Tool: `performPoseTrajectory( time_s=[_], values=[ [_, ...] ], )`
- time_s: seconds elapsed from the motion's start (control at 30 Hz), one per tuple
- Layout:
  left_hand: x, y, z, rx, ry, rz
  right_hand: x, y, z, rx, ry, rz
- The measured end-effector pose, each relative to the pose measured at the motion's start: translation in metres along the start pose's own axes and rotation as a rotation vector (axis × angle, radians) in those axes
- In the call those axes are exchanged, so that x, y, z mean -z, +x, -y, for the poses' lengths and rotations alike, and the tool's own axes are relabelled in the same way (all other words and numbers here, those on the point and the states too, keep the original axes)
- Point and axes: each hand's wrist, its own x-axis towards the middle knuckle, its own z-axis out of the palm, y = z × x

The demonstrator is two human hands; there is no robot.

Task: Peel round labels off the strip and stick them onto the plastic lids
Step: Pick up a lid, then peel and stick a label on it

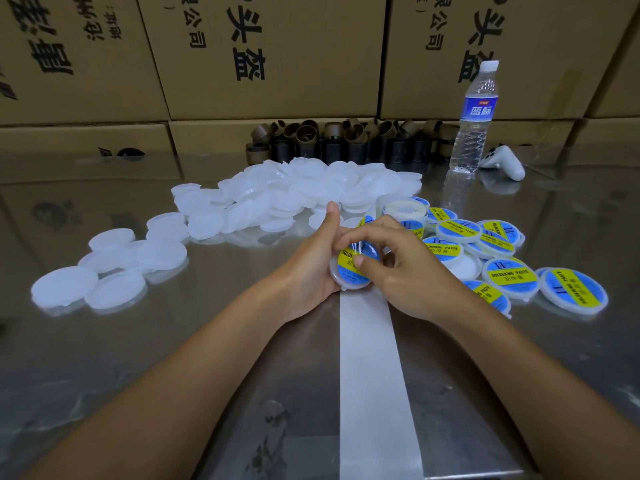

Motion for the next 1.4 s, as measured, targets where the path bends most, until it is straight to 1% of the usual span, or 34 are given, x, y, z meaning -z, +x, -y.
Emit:
performPoseTrajectory(
  time_s=[0.8,1.17,1.4],
  values=[
    [-0.0004,-0.0003,-0.0004,-0.010,0.014,0.006,0.0006,-0.0007,0.0009,-0.021,-0.009,0.027],
    [-0.0002,-0.0002,-0.0011,-0.004,0.016,0.026,0.0014,-0.0009,0.0004,0.002,-0.058,0.012],
    [0.0013,0.0000,-0.0012,-0.004,0.033,0.056,0.0015,-0.0006,-0.0061,0.046,-0.150,-0.022]
  ],
)
